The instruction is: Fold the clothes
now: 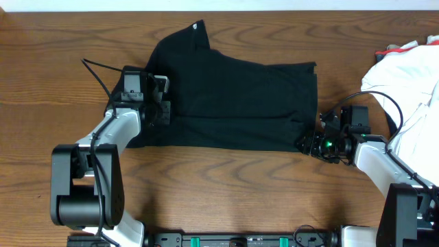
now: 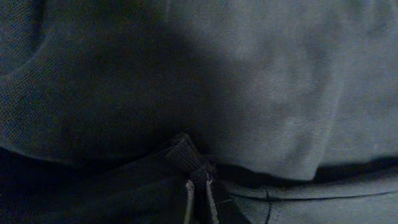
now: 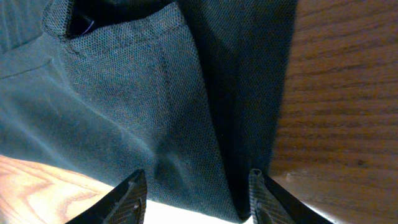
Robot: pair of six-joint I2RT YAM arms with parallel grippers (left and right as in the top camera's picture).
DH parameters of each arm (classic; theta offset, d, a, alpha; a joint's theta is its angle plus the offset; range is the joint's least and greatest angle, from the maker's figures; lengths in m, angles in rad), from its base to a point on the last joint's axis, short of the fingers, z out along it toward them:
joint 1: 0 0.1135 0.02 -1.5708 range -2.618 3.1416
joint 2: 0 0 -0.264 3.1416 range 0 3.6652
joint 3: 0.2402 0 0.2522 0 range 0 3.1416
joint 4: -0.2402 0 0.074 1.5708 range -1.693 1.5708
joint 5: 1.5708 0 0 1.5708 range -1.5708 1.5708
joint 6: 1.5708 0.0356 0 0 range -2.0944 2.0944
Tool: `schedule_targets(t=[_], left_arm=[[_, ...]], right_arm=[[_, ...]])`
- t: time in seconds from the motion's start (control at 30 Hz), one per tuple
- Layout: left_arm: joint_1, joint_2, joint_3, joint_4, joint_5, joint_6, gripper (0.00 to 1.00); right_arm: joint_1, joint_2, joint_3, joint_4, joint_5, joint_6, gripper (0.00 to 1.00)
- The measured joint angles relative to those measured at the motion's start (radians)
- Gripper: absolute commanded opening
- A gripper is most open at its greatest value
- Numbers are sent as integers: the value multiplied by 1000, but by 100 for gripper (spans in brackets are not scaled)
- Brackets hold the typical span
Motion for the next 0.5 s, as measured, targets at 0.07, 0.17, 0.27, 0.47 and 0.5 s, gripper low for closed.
schedule_targets(t=[0.07,0.17,0.27,0.47,0.5], left_arm=[[-6,-18,0,-5,0,0,6],[-33,-61,2,-5,3,1,6],[-77,-95,10,-5,3,1,6],[-143,-100,16,-8,-8,10,6],[-150,-100,16,-8,-19,12,6]], right_arm=[[0,0,0,0,0,0,53],[0,0,0,1,-1,0,53],[0,0,0,4,-2,0,53],[0,0,0,5,-2,0,53],[0,0,0,5,-2,0,53]])
